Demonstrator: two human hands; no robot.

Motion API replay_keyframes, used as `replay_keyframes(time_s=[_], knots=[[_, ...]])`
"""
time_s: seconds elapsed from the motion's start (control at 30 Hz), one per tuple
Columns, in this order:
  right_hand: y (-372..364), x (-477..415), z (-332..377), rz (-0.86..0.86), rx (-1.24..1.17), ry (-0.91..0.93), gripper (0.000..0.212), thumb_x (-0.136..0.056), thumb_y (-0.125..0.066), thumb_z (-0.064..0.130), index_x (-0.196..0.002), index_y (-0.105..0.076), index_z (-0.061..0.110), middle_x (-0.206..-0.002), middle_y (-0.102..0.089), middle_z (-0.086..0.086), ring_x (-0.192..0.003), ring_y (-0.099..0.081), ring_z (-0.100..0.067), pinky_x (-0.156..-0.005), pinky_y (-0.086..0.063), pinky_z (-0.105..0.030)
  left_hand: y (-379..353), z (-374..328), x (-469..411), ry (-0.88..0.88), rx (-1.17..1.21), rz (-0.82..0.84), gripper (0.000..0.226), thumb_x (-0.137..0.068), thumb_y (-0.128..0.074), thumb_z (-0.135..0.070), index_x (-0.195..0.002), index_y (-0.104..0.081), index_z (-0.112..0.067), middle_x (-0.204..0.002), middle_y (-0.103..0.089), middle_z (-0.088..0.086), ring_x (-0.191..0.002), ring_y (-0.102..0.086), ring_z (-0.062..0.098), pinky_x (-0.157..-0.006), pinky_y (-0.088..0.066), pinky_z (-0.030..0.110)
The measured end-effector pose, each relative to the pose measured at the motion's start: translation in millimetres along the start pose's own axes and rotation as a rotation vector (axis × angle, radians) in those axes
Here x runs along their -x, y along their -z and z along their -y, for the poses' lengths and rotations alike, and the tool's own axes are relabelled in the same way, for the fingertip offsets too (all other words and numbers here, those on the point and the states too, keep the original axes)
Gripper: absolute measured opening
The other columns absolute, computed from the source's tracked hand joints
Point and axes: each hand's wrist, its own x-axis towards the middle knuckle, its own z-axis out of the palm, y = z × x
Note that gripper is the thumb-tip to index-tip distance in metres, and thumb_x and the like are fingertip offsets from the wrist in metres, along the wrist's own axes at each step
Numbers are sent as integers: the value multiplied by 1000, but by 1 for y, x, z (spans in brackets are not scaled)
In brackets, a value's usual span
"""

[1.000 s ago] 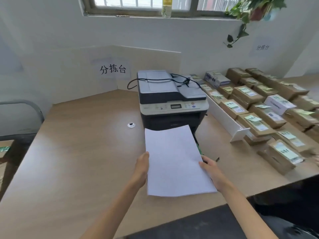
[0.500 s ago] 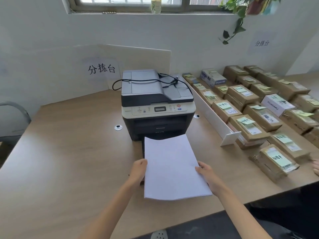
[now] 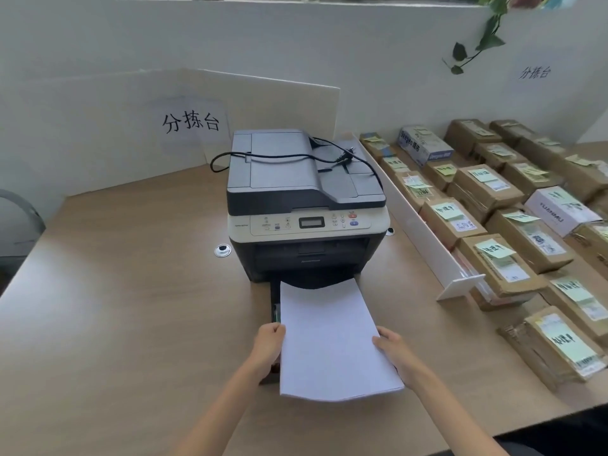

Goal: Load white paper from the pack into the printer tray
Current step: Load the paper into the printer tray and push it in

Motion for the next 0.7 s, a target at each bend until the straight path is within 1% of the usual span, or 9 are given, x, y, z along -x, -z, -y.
replay_keyframes(time_s=[0.13,0.23,0.3,0.37,0.47,0.53,0.6,0.67,0.7], knots=[[9,-23,4,24,11,-33,25,-93,-42,-1,-99,-65,8,-89,-72,-12,-78,-67,-29,-73,-54,-37,-8,-3,-16,34,-7,-10,32,-98,-34,-10,-66,-33,-12,-60,-31,8,-52,-24,17,-52,-18,28],[15,-39,9,50,8,-56,26,-93,-41,-2,-98,-64,8,-91,-70,-14,-81,-65,-30,-75,-53,-38,-16,-7,-27,60,15,-33,28,-99,-35,-11,-71,-38,-10,-60,-32,7,-51,-25,16,-52,-19,28],[16,-46,13,62,14,-60,26,-93,-40,-3,-102,-63,7,-95,-69,-15,-83,-64,-30,-75,-53,-38,-17,-8,-31,76,9,-50,33,-98,-35,-10,-65,-35,-11,-58,-31,5,-50,-25,15,-52,-19,27],[16,-56,18,89,38,-70,27,-93,-40,-2,-106,-62,7,-97,-70,-15,-82,-66,-29,-69,-56,-34,-20,-9,-40,89,-17,-79,41,-98,-35,-9,-58,-29,-13,-53,-28,2,-47,-23,14,-50,-18,26],[16,-68,22,105,53,-91,28,-93,-40,-1,-105,-64,8,-95,-72,-13,-78,-69,-27,-65,-58,-33,-23,-10,-49,105,-51,-117,45,-98,-35,-8,-55,-27,-15,-51,-27,0,-45,-21,14,-48,-17,26],[14,-75,21,109,51,-96,29,-94,-40,0,-101,-65,11,-87,-74,-8,-70,-72,-22,-57,-57,-29,-24,-9,-55,90,-83,-146,44,-98,-36,-8,-54,-30,-15,-50,-31,-1,-45,-24,13,-47,-19,25],[12,-81,19,91,55,-104,30,-94,-39,0,-101,-66,11,-83,-74,-5,-66,-72,-19,-54,-55,-26,-26,-7,-59,55,-137,-166,45,-98,-36,-9,-54,-37,-16,-50,-37,-4,-45,-29,10,-44,-23,20],[11,-85,16,80,51,-104,31,-94,-38,0,-106,-66,9,-86,-74,-6,-68,-72,-19,-55,-55,-26,-29,-5,-61,5,-177,-182,47,-99,-37,-10,-54,-42,-22,-48,-40,-7,-42,-30,5,-40,-25,12],[11,-87,15,81,47,-98,31,-95,-38,0,-110,-65,8,-90,-74,-8,-72,-72,-20,-56,-56,-25,-29,-5,-61,-13,-188,-187,47,-99,-37,-11,-54,-43,-24,-48,-41,-9,-41,-31,4,-39,-26,12]])
